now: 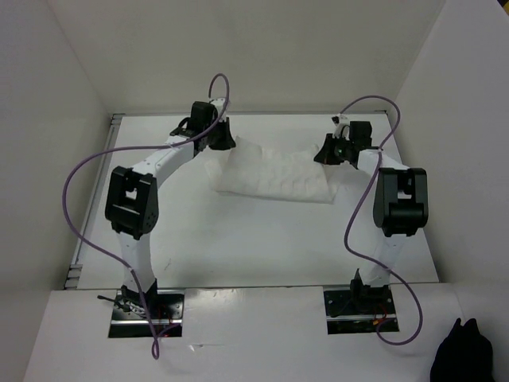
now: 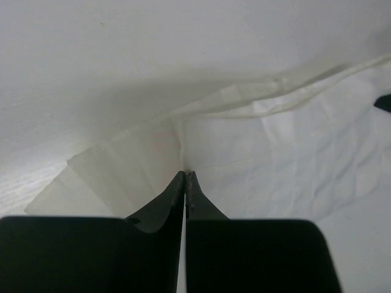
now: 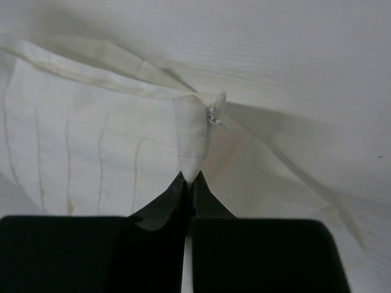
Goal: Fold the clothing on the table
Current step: Fold the skirt
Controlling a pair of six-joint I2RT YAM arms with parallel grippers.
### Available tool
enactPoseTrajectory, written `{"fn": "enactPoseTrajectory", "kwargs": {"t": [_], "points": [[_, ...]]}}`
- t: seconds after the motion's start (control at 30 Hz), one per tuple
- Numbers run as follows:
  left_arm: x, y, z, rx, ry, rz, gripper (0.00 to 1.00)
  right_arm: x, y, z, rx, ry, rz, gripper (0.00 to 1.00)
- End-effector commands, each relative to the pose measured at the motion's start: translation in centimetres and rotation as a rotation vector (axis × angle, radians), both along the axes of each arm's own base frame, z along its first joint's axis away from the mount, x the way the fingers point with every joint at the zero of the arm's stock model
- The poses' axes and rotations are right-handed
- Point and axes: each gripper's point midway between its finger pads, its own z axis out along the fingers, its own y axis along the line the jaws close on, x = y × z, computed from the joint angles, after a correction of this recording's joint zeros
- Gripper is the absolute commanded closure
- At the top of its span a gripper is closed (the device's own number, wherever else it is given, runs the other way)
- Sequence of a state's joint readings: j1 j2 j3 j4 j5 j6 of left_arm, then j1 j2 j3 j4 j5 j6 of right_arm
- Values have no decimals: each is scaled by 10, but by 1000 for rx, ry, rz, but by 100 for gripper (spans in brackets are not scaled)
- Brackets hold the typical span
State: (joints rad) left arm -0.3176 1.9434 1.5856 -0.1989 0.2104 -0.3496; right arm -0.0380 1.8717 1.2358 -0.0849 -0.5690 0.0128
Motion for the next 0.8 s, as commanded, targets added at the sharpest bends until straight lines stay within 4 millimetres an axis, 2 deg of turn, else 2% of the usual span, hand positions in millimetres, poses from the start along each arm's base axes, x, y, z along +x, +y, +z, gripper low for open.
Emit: {"fn": "enactPoseTrajectory", "kwargs": {"t": [0.0,0.03,0.07,0.1,0.13,0.17,0.2,0.23,0.3,0.33,0.37,0.4,0.43,0.47,0.5,0.53,0.57,0.6,0.63,0.67,0.7,0.77], "points": [[50,20,-12,-33,-9,111,98,51,-25,17,-21,-72,-196,97],[59,22,-40,-35,39,119,91,57,-36,4,-63,-53,-251,92],[66,26,-49,-44,62,133,81,58,-37,-3,-90,-46,-273,83],[76,21,-41,-63,49,128,71,61,-38,-1,-117,-48,-296,60],[78,29,-51,-64,91,152,67,62,-44,-2,-151,-55,-314,47],[82,35,-62,-57,119,179,56,64,-55,1,-189,-66,-365,39],[85,38,-58,-49,111,192,49,65,-60,8,-203,-81,-389,25],[88,46,-43,-30,75,232,41,62,-64,11,-215,-85,-407,19],[87,60,-35,-1,54,273,26,60,-69,29,-224,-128,-436,9],[83,63,-21,0,39,282,26,58,-72,31,-233,-129,-448,9],[81,65,-11,1,22,291,26,55,-77,41,-238,-156,-453,9],[84,64,5,-17,-27,291,26,54,-72,49,-233,-176,-420,9],[79,55,31,-48,-79,263,28,51,-64,52,-214,-185,-368,10],[67,28,35,-98,-77,161,30,42,-38,55,-155,-189,-218,12],[66,10,47,-144,-112,92,34,37,-25,58,-119,-184,-144,15],[60,-7,53,-199,-107,33,42,26,-13,53,-83,-148,-68,30],[43,-37,56,-272,-75,-94,48,20,-2,57,-46,-145,-7,42],[40,-52,50,-315,-63,-147,53,11,11,42,11,-90,61,55],[33,-65,46,-356,-30,-190,57,8,15,37,33,-44,73,79],[20,-82,38,-377,9,-262,69,5,19,27,56,-5,95,88],[17,-90,18,-375,49,-277,74,-1,27,6,107,74,128,94],[9,-96,-4,-390,120,-282,81,-14,36,-12,167,185,168,99]]}}
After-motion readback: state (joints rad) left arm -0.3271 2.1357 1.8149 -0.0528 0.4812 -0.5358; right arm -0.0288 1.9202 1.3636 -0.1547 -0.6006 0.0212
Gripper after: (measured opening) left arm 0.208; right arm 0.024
